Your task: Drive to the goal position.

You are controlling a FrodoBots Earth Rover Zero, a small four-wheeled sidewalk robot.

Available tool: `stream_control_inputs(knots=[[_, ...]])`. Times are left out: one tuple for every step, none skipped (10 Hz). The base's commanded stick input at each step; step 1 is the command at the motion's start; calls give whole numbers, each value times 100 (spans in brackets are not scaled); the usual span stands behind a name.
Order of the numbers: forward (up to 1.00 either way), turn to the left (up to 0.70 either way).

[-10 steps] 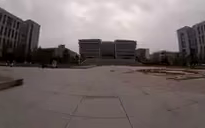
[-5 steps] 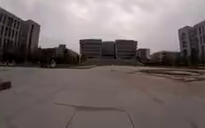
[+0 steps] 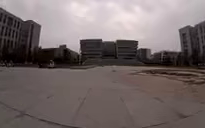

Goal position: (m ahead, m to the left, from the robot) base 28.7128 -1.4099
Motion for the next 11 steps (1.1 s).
stream_control_inputs(knots=[[100, 0], [100, 0], [100, 0], [100, 0], [100, 0], [100, 0], [100, 0], [100, 0], [100, 0], [100, 0], [100, 0]])
